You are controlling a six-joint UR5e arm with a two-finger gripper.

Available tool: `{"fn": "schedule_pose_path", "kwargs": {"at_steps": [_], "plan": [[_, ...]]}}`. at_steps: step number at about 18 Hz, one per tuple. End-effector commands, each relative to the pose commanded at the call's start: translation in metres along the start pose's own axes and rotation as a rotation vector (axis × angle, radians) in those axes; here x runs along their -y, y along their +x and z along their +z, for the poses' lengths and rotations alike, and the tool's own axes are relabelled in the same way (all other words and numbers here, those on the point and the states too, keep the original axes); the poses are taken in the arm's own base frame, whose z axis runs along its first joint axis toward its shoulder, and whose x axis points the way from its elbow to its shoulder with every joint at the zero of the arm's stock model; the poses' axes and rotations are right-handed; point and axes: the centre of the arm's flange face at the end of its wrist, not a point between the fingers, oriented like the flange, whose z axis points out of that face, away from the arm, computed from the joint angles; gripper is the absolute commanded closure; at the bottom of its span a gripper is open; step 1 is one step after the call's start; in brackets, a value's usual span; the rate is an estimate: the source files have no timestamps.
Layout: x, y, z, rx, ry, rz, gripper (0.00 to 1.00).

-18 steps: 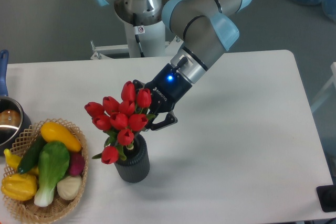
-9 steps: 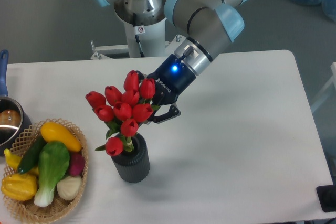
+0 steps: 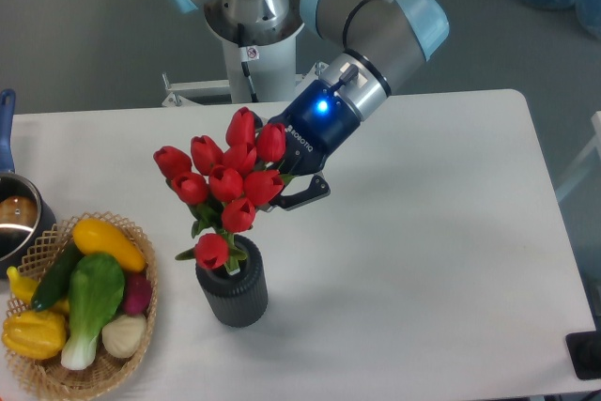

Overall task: Pick up the flowers from the vase
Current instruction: 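Lift the gripped tulips upward out of the black vase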

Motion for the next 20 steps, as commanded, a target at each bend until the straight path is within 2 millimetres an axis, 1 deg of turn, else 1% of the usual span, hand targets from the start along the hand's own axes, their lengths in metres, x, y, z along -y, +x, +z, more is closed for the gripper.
{"fn": "schedule_pose_path", "kwargs": {"at_steps": [3, 10, 20], "plan": [[0.006, 0.003, -0.007, 0.011, 0.004, -0.005, 0.59], [0.013, 0.003, -0.018, 0.017, 0.033, -0.029, 0.59], [0.024, 0.014, -0.019, 0.006, 0.048, -0.051, 0.59]]}}
